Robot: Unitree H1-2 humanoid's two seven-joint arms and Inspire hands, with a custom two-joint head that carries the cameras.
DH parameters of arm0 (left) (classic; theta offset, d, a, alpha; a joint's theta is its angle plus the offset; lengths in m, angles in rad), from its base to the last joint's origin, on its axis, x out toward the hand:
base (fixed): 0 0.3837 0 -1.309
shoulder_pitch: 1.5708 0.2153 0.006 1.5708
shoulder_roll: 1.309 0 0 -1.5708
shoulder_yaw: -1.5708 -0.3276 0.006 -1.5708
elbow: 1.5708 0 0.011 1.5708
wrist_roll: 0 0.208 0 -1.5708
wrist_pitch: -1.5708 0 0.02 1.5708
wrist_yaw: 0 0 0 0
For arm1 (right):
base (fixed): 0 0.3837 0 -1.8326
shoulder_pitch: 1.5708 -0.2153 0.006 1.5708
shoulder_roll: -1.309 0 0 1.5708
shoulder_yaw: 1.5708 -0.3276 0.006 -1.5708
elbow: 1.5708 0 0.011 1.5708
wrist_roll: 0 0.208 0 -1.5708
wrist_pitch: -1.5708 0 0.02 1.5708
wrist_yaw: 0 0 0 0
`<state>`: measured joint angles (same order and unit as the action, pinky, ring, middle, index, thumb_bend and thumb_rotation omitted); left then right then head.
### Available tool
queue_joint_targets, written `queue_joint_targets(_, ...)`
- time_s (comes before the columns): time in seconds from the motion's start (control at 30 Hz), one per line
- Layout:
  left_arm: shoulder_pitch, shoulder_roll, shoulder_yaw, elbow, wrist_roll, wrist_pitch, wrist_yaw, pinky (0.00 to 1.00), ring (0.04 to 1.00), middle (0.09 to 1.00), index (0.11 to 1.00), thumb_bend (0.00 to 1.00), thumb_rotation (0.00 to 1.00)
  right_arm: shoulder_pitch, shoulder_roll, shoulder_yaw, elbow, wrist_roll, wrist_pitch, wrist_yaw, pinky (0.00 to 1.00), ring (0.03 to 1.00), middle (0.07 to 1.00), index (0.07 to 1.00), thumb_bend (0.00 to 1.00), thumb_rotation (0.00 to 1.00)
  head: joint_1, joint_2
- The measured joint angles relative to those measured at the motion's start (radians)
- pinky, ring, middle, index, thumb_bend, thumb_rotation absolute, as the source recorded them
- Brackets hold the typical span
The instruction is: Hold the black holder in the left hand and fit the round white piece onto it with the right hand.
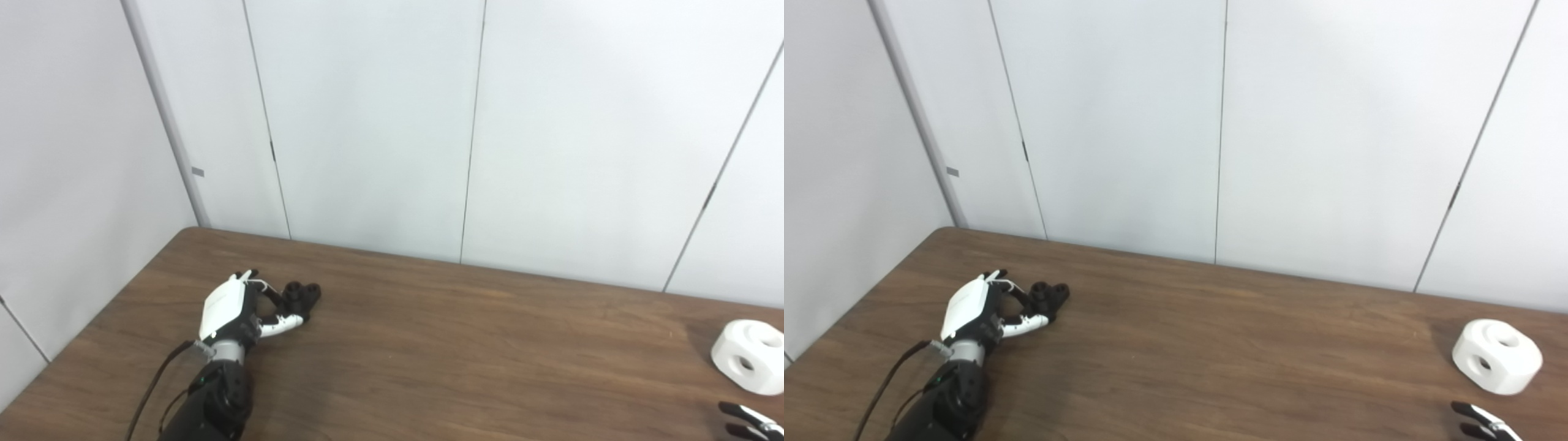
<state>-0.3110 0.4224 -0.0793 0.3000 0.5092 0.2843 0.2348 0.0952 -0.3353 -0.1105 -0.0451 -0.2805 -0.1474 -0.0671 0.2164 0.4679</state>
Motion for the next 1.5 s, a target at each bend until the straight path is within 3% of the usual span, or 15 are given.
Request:
queue_joint_targets(0.23,0.077,-0.048,-0.038,-0.146,0.001,-0.020,-0.040,1.00,1.000,0.949,0.481,0.52,0.05,0.004,-0.016,-0.078,-0.013,-0.019,0.057,-0.009,0.00,0.893,0.907,0.853,0.88,0.76,-0.034,0.000)
queue_joint_targets(0.3,0.088,-0.069,-0.051,-0.172,0.001,-0.023,-0.049,1.00,1.000,0.946,0.481,0.52,0.05,0.003,-0.035,-0.094,-0.013,-0.020,0.058,-0.011,0.00,0.915,0.932,0.888,0.67,0.59,-0.051,0.002)
queue_joint_targets(0.37,0.096,-0.092,-0.062,-0.196,0.002,-0.027,-0.057,1.00,1.000,0.945,0.481,0.52,0.05,-0.002,-0.047,-0.110,-0.013,-0.020,0.058,-0.013,0.00,0.922,0.943,0.902,0.58,0.48,-0.051,0.002)
queue_joint_targets(0.4,0.101,-0.101,-0.069,-0.207,0.003,-0.029,-0.061,1.00,1.000,0.945,0.481,0.52,0.05,-0.004,-0.051,-0.115,-0.014,-0.019,0.062,-0.013,0.45,0.931,0.949,0.909,0.54,0.35,-0.064,0.002)
queue_joint_targets(0.43,0.105,-0.111,-0.082,-0.215,0.006,-0.037,-0.063,1.00,1.000,0.944,0.481,0.52,0.05,-0.005,-0.054,-0.119,-0.016,-0.019,0.067,-0.012,0.69,0.939,0.954,0.915,0.52,0.28,-0.069,0.003)
queue_joint_targets(0.47,0.110,-0.120,-0.090,-0.224,0.007,-0.045,-0.064,1.00,1.000,0.943,0.480,0.52,0.05,-0.008,-0.056,-0.124,-0.018,-0.019,0.070,-0.012,0.82,0.933,0.947,0.909,0.52,0.20,-0.069,0.003)
queue_joint_targets(0.67,0.157,-0.159,-0.133,-0.281,0.038,-0.085,-0.084,1.00,1.000,0.935,0.480,0.52,0.05,-0.042,-0.073,-0.148,-0.030,-0.020,0.083,-0.012,0.94,0.938,0.940,0.900,0.55,0.01,-0.117,0.014)
queue_joint_targets(0.83,0.195,-0.174,-0.159,-0.337,0.047,-0.101,-0.107,1.00,1.000,0.937,0.480,0.52,0.04,-0.064,-0.097,-0.164,-0.059,-0.031,0.112,-0.012,0.89,0.911,0.915,0.882,0.58,0.11,-0.164,0.025)
queue_joint_targets(0.93,0.203,-0.187,-0.175,-0.349,0.049,-0.111,-0.127,1.00,1.000,0.935,0.481,0.52,0.04,-0.081,-0.117,-0.173,-0.082,-0.051,0.160,-0.010,0.86,0.899,0.905,0.869,0.62,0.29,-0.230,0.035)
queue_joint_targets(1.0,0.206,-0.188,-0.176,-0.347,0.047,-0.132,-0.132,1.00,1.000,0.935,0.481,0.52,0.04,-0.090,-0.129,-0.173,-0.094,-0.063,0.165,-0.010,0.87,0.894,0.899,0.865,0.66,0.06,-0.268,0.038)
queue_joint_targets(1.17,0.210,-0.185,-0.177,-0.341,0.040,-0.175,-0.157,1.00,1.000,0.931,0.481,0.52,0.04,-0.133,-0.185,-0.176,0.055,-0.076,0.121,-0.019,0.93,0.936,0.933,0.880,0.73,0.00,-0.364,0.026)
queue_joint_targets(1.27,0.216,-0.180,-0.171,-0.330,0.032,-0.220,-0.163,1.00,1.000,0.932,0.481,0.52,0.04,-0.171,-0.213,-0.180,0.221,-0.062,0.069,-0.039,0.92,0.924,0.925,0.867,0.80,0.26,-0.475,0.015)
queue_joint_targets(1.33,0.216,-0.173,-0.165,-0.320,0.026,-0.247,-0.167,1.00,1.000,0.931,0.482,0.52,0.04,-0.186,-0.224,-0.175,0.276,-0.064,0.053,-0.052,0.91,0.930,0.930,0.857,0.96,0.56,-0.552,0.017)
queue_joint_targets(1.4,0.216,-0.160,-0.155,-0.313,0.021,-0.266,-0.176,1.00,1.000,0.930,0.482,0.52,0.04,-0.197,-0.227,-0.162,0.264,-0.075,0.066,-0.049,0.91,0.947,0.942,0.861,0.99,0.63,-0.599,0.017)
queue_joint_targets(1.5,0.216,-0.148,-0.130,-0.308,-0.004,-0.285,-0.194,1.00,1.000,0.931,0.482,0.52,0.04,-0.199,-0.226,-0.120,0.083,-0.123,0.194,-0.002,0.92,0.963,0.957,0.865,0.98,0.62,-0.641,0.015)
